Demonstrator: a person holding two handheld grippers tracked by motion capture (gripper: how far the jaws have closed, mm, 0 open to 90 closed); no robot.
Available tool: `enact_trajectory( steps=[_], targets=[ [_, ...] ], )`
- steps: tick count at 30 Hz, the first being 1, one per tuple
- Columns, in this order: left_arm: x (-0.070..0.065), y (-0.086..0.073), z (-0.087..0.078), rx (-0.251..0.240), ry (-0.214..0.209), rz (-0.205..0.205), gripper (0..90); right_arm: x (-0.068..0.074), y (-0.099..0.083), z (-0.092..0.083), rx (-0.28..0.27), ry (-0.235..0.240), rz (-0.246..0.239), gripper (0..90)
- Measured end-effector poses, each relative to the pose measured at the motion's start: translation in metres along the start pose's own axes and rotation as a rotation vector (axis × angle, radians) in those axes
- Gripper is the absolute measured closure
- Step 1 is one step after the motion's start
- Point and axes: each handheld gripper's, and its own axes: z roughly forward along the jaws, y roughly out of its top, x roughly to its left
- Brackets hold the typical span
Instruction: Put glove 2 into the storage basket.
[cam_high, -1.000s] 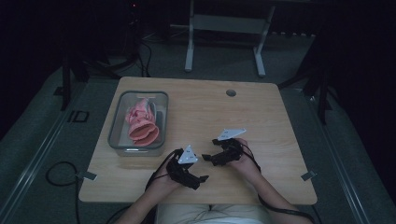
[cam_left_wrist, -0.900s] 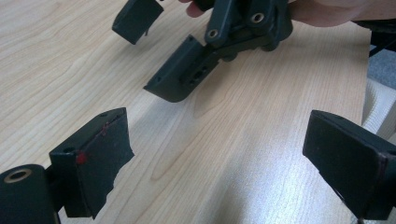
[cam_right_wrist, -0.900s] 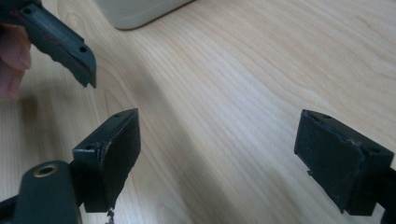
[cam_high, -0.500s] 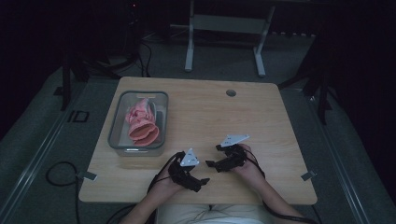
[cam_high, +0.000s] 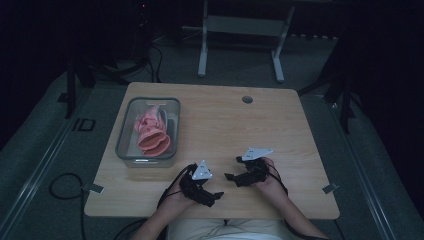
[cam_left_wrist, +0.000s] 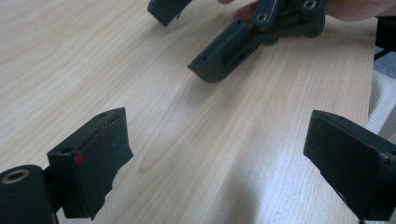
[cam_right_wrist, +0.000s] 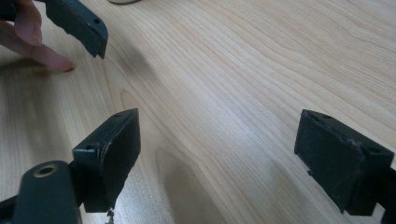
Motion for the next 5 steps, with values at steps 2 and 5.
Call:
enact_trajectory(
  steps=[2, 5],
  targets=[
    [0.0000, 0.0000, 0.0004, 0.003, 0.000, -0.001, 6.6, -0.0006, -0.0003, -0.0001, -0.005, -0.003, 0.001, 14.4],
    [-0.0009, -0.0002, 0.0006, -0.006, 0.000, 0.008, 6.6, -0.0006, -0.0006, -0.0001, -0.005, -0.005, 0.002, 14.4]
  ],
)
